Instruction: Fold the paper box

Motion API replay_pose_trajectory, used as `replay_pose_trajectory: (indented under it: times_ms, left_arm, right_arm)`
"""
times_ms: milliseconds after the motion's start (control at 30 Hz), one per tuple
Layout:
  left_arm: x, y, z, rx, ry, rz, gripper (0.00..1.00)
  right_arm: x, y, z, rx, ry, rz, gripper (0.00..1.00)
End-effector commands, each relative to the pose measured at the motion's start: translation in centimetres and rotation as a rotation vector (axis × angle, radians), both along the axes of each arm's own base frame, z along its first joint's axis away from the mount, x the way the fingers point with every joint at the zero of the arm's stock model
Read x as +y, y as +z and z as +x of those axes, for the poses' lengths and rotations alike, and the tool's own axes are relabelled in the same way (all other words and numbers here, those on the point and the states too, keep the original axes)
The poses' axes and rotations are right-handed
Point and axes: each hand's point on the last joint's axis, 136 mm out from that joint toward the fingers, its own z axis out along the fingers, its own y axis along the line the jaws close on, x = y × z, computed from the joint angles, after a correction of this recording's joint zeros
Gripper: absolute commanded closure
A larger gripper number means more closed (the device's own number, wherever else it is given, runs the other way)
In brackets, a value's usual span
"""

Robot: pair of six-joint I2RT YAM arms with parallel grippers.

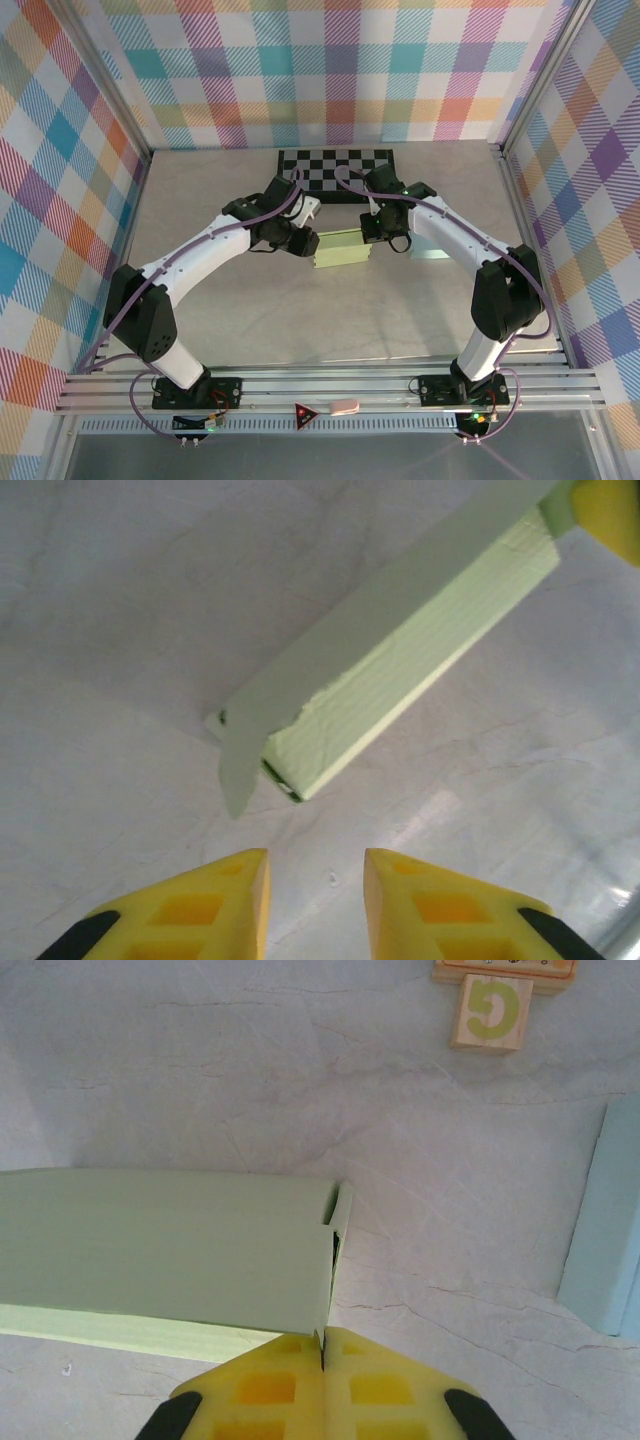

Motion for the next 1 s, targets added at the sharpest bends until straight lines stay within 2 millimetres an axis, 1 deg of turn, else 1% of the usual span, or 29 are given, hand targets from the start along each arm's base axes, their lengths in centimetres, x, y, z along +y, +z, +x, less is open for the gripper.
replay_pose_trajectory:
  times_ms: [0,67,233,467,600,833,967]
  left_arm:
    - [1.2,1.3,1.1,-0.085,0.023,0.072,0.69]
    - [1.1,1.8,1.3,-0.104,0.019,0.067,0.68]
    - [0.8,0.3,1.1,-0.051,0.000,0.084,0.68]
    - [-0.1,0.1,1.8,-0.048,0.000,0.056,0.68]
    - [0.0,-0.3,2.2,-0.051,0.014,0.068,0.68]
    - [-0.4,-0.8,2.7,-0.050,0.023,0.061,0.72]
    - [-0.5,-0.8,2.8,-0.043,0.032,0.053,0.80]
  right_arm:
    - [0.0,0.0,-0.4,0.028,-0.014,-0.015,1.00]
    - [0.0,-0.1,-0.5,0.030,-0.016,-0.016,1.00]
    - [0.0,-0.3,-0.5,0.038,-0.017,-0.017,1.00]
    - [0.0,-0.3,-0.5,0.040,-0.019,-0.017,1.00]
    - [-0.1,-0.2,-0.6,0.040,-0.019,-0.016,1.00]
    - [0.0,-0.3,-0.6,0.043,-0.022,-0.015,1.00]
    - [-0.1,-0.3,-0.6,0.042,-0.022,-0.018,1.00]
